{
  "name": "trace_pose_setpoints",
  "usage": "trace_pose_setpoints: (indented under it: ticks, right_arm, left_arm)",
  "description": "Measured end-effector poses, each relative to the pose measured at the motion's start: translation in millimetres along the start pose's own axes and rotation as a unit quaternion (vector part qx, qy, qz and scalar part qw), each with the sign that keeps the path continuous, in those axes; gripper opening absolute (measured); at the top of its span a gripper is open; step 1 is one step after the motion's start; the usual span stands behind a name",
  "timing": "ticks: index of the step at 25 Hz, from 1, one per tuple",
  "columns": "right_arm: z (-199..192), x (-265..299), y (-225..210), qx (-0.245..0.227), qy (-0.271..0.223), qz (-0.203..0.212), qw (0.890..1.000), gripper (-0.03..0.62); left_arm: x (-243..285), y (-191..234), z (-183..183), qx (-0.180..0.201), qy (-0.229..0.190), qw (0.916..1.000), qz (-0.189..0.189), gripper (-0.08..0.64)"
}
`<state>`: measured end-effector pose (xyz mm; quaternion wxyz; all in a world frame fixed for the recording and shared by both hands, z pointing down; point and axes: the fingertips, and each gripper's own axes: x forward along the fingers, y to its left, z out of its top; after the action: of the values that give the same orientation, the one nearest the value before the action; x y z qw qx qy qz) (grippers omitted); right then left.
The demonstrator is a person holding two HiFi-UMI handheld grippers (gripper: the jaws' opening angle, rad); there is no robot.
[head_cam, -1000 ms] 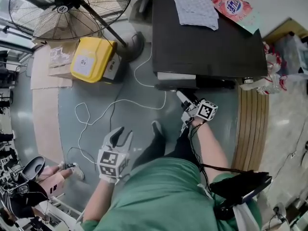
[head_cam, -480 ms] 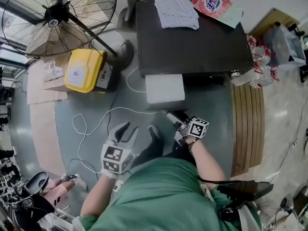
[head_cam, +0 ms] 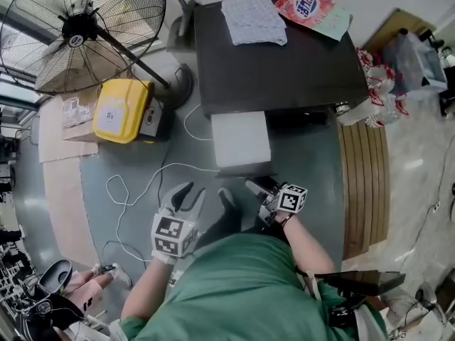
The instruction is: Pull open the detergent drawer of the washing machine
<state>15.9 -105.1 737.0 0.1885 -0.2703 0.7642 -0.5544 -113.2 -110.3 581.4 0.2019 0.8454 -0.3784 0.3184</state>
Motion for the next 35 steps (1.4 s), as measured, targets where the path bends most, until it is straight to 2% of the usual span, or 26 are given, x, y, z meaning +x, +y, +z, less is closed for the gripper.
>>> trace_pose_setpoints:
  ticks: [5, 8, 10, 14, 17, 18, 19, 23, 26, 28, 32, 35]
  right_arm:
    - [-10, -4, -8, 0.011, 0.028, -0.076, 0.997, 0.276]
    - [-15, -5, -10, 0.002, 0.049, -0.134, 0.990, 0.275]
    - [-21, -8, -8, -0.005, 0.071, -0.157, 0.985, 0.271]
    - [-39, -11, 3, -0.060, 0.134, -0.179, 0.973, 0.270]
    - [-40, -10, 19, -0.122, 0.177, -0.185, 0.959, 0.238]
    - [-40, -7, 27, -0.145, 0.191, -0.180, 0.954, 0.205]
    - [-39, -4, 37, -0.170, 0.206, -0.171, 0.949, 0.164]
    - [-28, 12, 93, -0.274, 0.236, -0.110, 0.926, 0.072]
    - [-9, 26, 125, -0.350, 0.231, -0.107, 0.902, 0.038]
    - [10, 34, 143, -0.387, 0.211, -0.112, 0.891, 0.026]
    - [64, 50, 179, -0.426, 0.144, -0.123, 0.885, 0.019]
    - [109, 57, 204, -0.446, 0.087, -0.137, 0.880, 0.020]
  left_arm:
    - [1, 0, 7, -0.005, -0.015, 0.9999, 0.000, 0.130]
    - [1, 3, 11, -0.016, -0.020, 0.9997, -0.001, 0.129]
    - [2, 8, 12, -0.020, -0.025, 0.9995, -0.001, 0.129]
    - [2, 18, 15, -0.030, -0.037, 0.9989, 0.002, 0.127]
    - [4, 25, 19, -0.041, -0.043, 0.9982, 0.003, 0.127]
    - [5, 27, 20, -0.045, -0.046, 0.9979, 0.003, 0.127]
    - [5, 30, 22, -0.048, -0.049, 0.9976, 0.004, 0.127]
    - [5, 38, 34, -0.055, -0.066, 0.9963, 0.008, 0.126]
    - [2, 45, 41, -0.061, -0.073, 0.9953, 0.018, 0.119]
    - [1, 48, 44, -0.069, -0.076, 0.9943, 0.025, 0.112]
    - [-6, 57, 57, -0.085, -0.102, 0.9906, 0.033, 0.105]
    - [-18, 67, 74, -0.077, -0.131, 0.9869, 0.053, 0.096]
